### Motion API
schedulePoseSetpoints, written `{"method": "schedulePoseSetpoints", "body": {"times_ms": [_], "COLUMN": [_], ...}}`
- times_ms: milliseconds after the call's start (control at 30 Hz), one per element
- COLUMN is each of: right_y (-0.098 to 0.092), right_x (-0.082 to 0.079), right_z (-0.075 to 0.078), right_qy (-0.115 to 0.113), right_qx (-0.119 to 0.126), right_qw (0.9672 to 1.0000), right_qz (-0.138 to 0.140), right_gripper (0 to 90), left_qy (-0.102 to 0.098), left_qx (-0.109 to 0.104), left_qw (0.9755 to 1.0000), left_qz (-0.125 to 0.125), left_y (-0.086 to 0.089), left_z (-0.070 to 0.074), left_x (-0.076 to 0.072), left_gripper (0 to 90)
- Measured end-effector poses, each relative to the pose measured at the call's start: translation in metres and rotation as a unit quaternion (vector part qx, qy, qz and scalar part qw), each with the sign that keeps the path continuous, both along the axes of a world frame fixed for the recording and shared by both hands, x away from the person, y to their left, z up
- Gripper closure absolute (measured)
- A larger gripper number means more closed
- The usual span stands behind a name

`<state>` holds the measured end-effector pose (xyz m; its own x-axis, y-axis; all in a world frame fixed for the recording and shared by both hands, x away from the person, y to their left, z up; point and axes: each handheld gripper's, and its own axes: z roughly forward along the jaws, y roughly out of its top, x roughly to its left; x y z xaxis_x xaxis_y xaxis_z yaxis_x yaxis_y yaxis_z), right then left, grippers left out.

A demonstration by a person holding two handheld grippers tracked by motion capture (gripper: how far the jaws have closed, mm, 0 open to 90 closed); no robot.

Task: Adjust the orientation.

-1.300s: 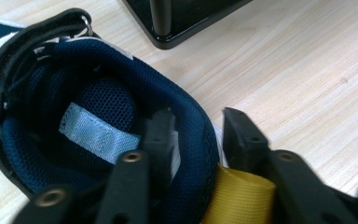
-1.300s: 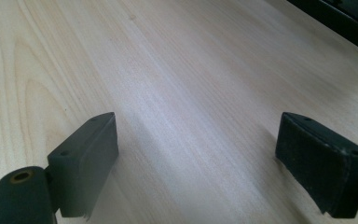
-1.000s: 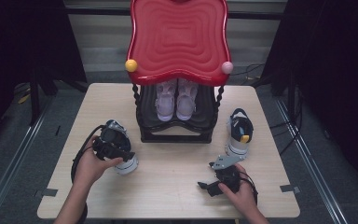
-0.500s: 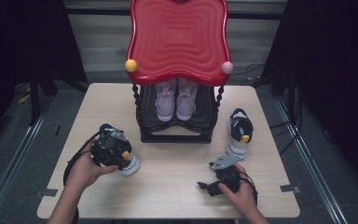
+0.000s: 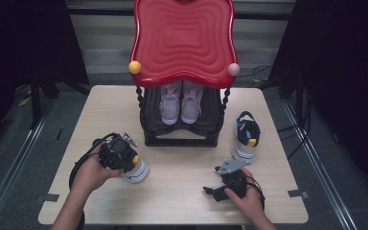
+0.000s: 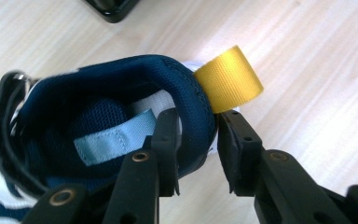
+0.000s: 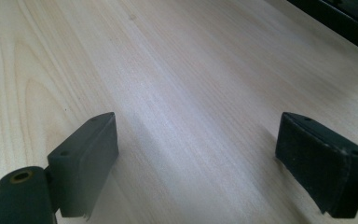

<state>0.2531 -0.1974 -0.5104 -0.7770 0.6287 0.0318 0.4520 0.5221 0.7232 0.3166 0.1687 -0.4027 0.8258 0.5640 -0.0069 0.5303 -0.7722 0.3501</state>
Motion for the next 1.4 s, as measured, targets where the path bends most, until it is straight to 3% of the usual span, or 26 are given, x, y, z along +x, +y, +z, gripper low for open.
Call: {"method": "schedulePoseSetpoints", "body": {"times_ms": [67,133,267,333,433,633,1000,1200,1400], "right_y": [0.000,0.000,0.000,0.000,0.000,0.000,0.000,0.000,0.000], "right_x": [0.000,0.000,0.000,0.000,0.000,0.000,0.000,0.000,0.000], "right_z": [0.000,0.000,0.000,0.000,0.000,0.000,0.000,0.000,0.000], "right_qy": [0.000,0.000,0.000,0.000,0.000,0.000,0.000,0.000,0.000], "right_qx": [0.000,0.000,0.000,0.000,0.000,0.000,0.000,0.000,0.000], "right_qw": [1.0000,1.0000,1.0000,1.0000,1.0000,1.0000,1.0000,1.0000,1.0000], "right_qz": [0.000,0.000,0.000,0.000,0.000,0.000,0.000,0.000,0.000], "right_gripper": [12.4,12.4,12.4,12.4,12.4,12.4,12.4,12.4,12.4], "left_qy": [0.016,0.030,0.054,0.068,0.073,0.101,0.141,0.147,0.161], "left_qx": [-0.005,-0.008,0.017,0.026,0.028,0.044,0.046,0.049,0.039], "left_qw": [0.9999,0.9993,0.9975,0.9960,0.9953,0.9910,0.9840,0.9826,0.9803], "left_qz": [0.004,0.020,0.043,0.051,0.058,0.076,0.099,0.103,0.107], "left_y": [-0.001,-0.003,-0.009,-0.013,-0.017,-0.027,-0.032,-0.034,-0.033], "left_z": [0.000,0.001,0.000,-0.002,-0.004,-0.009,-0.019,-0.023,-0.025], "left_x": [0.000,0.002,0.010,0.014,0.016,0.028,0.041,0.044,0.044], "left_gripper": [67.3,55.7,40.3,37.9,36.5,39.0,48.6,54.3,59.3]}}
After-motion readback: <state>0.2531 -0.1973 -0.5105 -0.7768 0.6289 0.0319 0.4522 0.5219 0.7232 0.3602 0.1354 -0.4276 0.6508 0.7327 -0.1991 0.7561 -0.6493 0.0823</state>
